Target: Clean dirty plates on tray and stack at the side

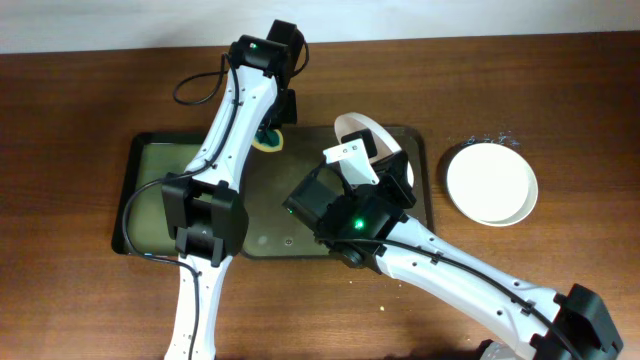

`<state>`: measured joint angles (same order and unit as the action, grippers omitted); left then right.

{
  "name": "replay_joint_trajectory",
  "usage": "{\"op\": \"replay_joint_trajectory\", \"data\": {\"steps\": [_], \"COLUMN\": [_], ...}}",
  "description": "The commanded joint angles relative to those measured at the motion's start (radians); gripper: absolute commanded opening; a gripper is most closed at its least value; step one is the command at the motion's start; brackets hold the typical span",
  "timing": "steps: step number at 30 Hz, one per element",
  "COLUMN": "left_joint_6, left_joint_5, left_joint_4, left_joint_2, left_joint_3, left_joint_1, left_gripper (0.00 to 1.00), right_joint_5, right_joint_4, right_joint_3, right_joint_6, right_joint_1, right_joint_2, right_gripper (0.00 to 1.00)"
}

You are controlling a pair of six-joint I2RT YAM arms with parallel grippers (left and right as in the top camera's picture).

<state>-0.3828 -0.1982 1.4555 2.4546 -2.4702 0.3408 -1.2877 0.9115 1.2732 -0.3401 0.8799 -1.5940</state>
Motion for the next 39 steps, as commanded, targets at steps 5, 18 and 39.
{"op": "replay_joint_trajectory", "data": {"steps": [5, 18, 39], "left_joint_6": [0.003, 0.003, 0.003], "left_joint_5": [0.000, 0.000, 0.000], "left_joint_4": [0.004, 0.005, 0.017], "left_joint_2": [-0.008, -0.008, -0.008], "left_joint_3": [0.002, 0.002, 0.002], "left_joint_1": [-0.002, -0.002, -0.002], "left_gripper": [0.00, 0.00, 0.00], "right_joint_5": [-0.045, 0.727, 1.385], "right_joint_4": [-0.002, 0.013, -0.174], "right_joint_3": [0.002, 0.002, -0.030], "right_joint_6": [-0.017, -0.283, -0.327], "right_joint_1": [0.003, -0.210, -0.371], "right_joint_2": [0.019, 0.019, -0.244], "right_gripper": [0.04, 0.04, 0.04]}}
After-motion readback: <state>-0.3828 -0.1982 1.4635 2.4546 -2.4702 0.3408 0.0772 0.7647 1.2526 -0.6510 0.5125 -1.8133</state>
